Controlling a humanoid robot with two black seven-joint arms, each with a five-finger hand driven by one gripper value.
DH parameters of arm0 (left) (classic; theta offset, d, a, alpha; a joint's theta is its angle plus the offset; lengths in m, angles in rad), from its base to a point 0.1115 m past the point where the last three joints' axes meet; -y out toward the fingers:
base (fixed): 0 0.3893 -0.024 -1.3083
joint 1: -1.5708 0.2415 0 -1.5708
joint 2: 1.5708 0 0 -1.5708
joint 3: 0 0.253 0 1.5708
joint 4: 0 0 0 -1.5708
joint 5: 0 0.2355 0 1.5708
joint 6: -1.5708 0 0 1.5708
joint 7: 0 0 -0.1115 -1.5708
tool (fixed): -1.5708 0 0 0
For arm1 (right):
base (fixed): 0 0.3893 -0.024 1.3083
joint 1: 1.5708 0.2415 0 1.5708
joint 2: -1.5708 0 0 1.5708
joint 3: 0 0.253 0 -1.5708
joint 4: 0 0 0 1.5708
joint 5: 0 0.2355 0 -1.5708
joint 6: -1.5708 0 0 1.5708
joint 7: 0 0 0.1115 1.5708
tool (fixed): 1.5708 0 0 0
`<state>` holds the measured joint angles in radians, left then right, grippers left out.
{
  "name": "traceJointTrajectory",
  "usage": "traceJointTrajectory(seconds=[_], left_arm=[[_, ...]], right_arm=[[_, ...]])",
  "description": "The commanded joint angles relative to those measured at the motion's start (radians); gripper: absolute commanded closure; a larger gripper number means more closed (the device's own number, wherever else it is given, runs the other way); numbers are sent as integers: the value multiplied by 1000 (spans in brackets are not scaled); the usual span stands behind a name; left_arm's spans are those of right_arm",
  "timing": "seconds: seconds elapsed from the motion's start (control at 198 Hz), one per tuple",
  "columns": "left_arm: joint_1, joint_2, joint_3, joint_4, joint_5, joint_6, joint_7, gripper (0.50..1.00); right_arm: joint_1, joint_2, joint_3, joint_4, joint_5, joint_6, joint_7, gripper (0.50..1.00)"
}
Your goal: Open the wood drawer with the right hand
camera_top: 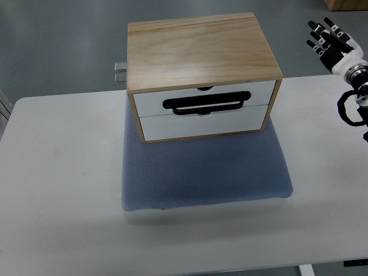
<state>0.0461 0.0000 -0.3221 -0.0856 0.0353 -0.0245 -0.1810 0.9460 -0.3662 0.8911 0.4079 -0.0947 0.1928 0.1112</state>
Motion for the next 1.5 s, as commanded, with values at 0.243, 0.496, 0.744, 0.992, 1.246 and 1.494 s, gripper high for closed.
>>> traceJointTrajectory(seconds=[0.243,0.496,0.744,0.992,1.246,1.494], left_arm=[[0,0,0,0,0,0,0,500],[0,0,0,0,0,0,0,500],[0,0,0,0,0,0,0,500],[0,0,0,0,0,0,0,500],[0,0,0,0,0,0,0,500],[0,0,0,1,0,0,0,500]], right_arm=[[178,-234,-440,80,1,-19,-13,556],[427,-413,-794,341,-160,-26,-18,556],[654,-441,-828,399,-557,171,-68,556],[791,-448,-906,549,-703,370,-73,556],[1011,-448,-1133,822,-705,418,-74,558],[1056,-385,-1170,894,-729,418,-123,558]])
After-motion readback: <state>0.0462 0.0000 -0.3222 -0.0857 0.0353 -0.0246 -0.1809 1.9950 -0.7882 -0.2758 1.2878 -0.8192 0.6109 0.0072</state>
